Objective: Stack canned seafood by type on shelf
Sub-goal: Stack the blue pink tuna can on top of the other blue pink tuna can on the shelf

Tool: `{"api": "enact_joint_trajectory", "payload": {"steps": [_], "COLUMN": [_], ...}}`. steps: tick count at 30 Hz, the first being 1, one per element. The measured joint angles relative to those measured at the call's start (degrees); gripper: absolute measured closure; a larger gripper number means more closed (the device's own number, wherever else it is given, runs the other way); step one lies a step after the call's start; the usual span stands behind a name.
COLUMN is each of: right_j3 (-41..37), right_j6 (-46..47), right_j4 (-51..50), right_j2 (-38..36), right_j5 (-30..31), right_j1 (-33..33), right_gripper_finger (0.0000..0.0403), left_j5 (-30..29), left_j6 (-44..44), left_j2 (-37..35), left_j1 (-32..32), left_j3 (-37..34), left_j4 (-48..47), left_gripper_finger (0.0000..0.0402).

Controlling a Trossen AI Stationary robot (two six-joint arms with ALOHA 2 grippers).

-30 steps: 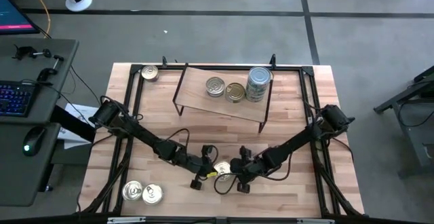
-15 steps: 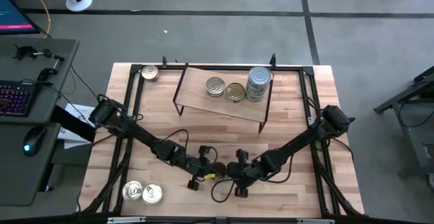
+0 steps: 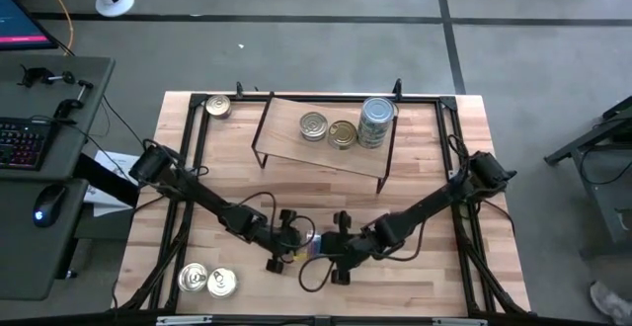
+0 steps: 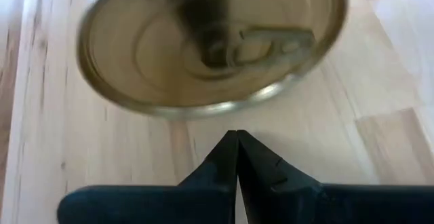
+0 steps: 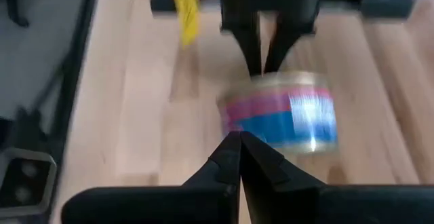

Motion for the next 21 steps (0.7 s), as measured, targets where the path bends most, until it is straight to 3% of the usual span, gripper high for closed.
{"api": "enact_joint_trajectory", "payload": {"steps": [7, 13, 16, 21], "right_j3": [8.54, 11.87, 11.76, 11.74], "right_j6": [4.04, 23.15, 32.64, 42.07], "right_j4": [-7.1, -9.8, -9.31, -8.31], "right_j2": [-0.33, -0.35, -0.35, -0.34], "right_j5": [-0.22, -1.87, -3.06, 0.78], "right_j1": [-0.39, -3.09, -4.68, -4.42], "right_gripper_finger": [0.0403, 0.0396, 0.0361, 0.0252], "left_j5": [-1.37, -4.86, -5.03, -3.95], "left_j6": [-1.92, -2.39, -2.37, -2.31], "left_j2": [-10.64, -25.07, -30.13, -33.72], "left_j1": [0.84, 4.48, 6.52, 8.82], "left_j3": [-5.87, -14.21, -17.05, -18.24], "left_j4": [-4.0, -4.67, -4.38, -4.02], "left_gripper_finger": [0.0402, 0.0402, 0.0402, 0.0402]}}
